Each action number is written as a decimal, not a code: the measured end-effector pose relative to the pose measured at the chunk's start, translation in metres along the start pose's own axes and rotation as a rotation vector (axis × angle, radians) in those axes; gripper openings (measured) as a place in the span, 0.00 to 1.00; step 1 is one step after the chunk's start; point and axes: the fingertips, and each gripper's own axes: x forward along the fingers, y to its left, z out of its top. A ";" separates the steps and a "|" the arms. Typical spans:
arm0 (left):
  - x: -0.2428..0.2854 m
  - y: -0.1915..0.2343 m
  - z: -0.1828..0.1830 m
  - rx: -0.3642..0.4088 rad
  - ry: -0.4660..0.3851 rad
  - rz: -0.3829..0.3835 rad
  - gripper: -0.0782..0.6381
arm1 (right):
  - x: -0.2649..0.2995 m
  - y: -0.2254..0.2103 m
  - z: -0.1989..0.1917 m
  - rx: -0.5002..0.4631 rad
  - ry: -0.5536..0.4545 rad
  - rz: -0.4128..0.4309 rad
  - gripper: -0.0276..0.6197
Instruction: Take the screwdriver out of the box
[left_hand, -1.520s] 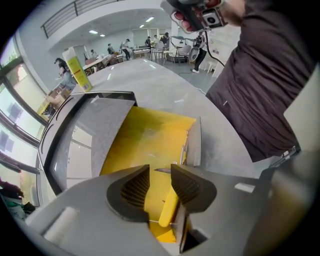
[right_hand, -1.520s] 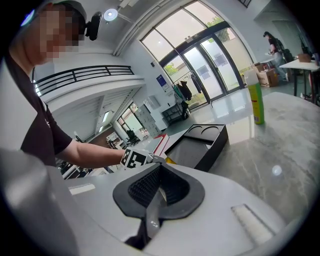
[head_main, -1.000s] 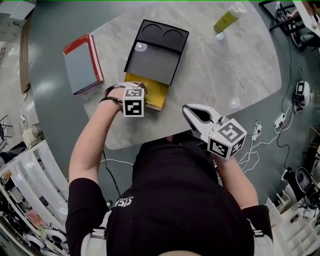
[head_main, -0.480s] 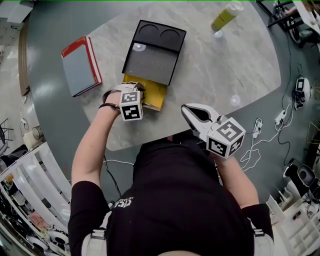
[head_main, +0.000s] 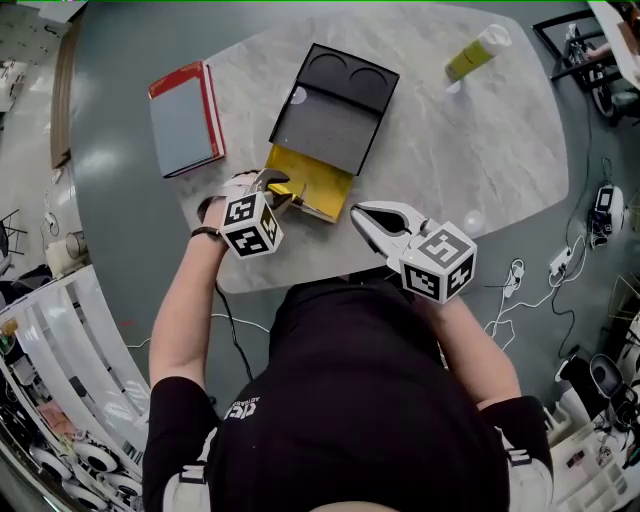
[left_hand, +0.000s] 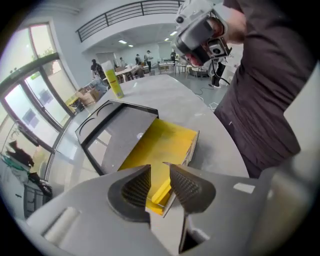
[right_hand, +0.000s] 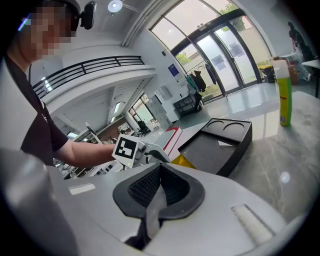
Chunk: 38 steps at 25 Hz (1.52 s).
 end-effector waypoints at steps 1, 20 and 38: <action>-0.007 0.002 0.000 -0.031 -0.014 0.015 0.27 | 0.004 0.002 0.002 -0.010 0.007 0.010 0.07; -0.102 0.012 -0.023 -0.514 -0.173 0.330 0.11 | 0.077 0.026 0.012 -0.160 0.153 0.147 0.08; -0.140 -0.013 -0.052 -0.790 -0.309 0.504 0.11 | 0.143 0.010 -0.023 -0.336 0.423 0.113 0.12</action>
